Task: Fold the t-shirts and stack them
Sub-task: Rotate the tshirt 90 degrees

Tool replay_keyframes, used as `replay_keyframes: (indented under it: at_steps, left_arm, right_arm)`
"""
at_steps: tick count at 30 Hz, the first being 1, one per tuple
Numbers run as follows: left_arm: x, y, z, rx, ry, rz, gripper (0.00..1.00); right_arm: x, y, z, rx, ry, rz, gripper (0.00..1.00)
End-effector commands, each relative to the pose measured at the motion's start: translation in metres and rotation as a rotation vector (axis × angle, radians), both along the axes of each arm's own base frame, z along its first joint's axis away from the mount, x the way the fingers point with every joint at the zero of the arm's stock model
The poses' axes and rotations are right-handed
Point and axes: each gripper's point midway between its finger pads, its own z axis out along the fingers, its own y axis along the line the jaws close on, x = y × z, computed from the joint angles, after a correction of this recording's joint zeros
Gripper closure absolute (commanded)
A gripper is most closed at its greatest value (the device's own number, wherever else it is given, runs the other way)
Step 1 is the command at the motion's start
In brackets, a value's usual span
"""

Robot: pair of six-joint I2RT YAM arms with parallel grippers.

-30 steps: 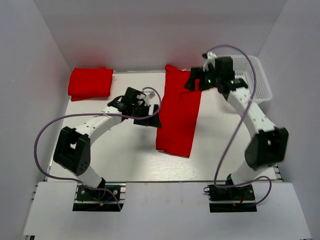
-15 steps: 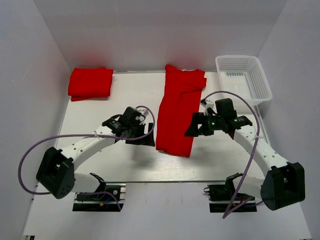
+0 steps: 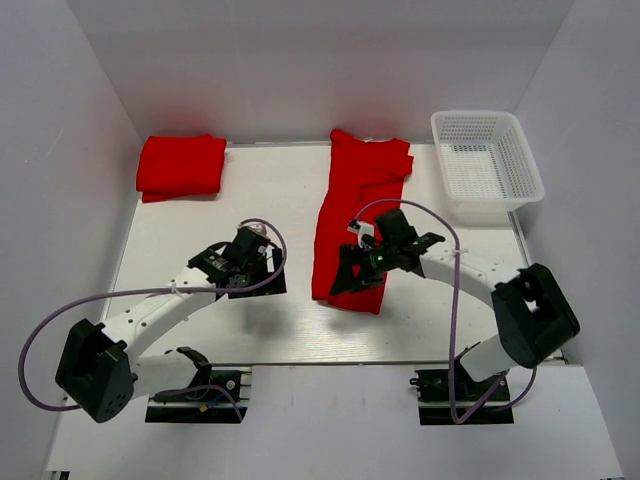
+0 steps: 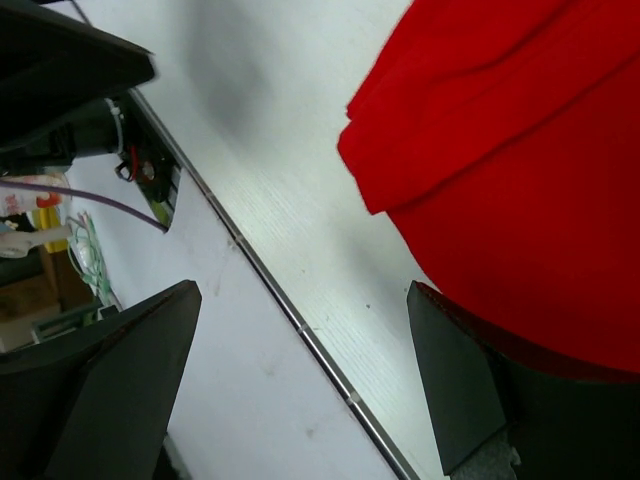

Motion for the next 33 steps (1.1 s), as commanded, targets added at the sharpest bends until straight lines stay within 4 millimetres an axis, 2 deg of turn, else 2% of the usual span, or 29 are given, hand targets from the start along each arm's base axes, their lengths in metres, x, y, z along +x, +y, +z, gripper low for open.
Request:
replay_keyframes:
  at_steps: [1,9,15,22,33]
  left_arm:
    - [0.008,0.025,0.011,0.082,-0.063,0.113,0.01]
    - [0.014,0.038,0.033,0.085,-0.155,0.165,0.01]
    - [0.004,0.050,0.034,0.090,-0.160,0.228,0.01]
    - [-0.004,0.051,0.029,0.056,-0.152,0.239,0.01]
    - [-0.007,0.053,0.024,0.058,-0.143,0.245,0.01]
  right_arm:
    - [0.012,0.012,-0.009,-0.005,0.003,-0.054,0.10]
    - [0.017,0.029,-0.035,-0.035,0.050,-0.060,0.10]
    - [0.016,0.034,-0.050,-0.047,0.098,-0.043,0.10]
    - [0.028,0.042,-0.044,-0.030,0.039,-0.048,0.10]
    - [0.031,0.049,-0.045,-0.017,0.055,-0.057,0.10]
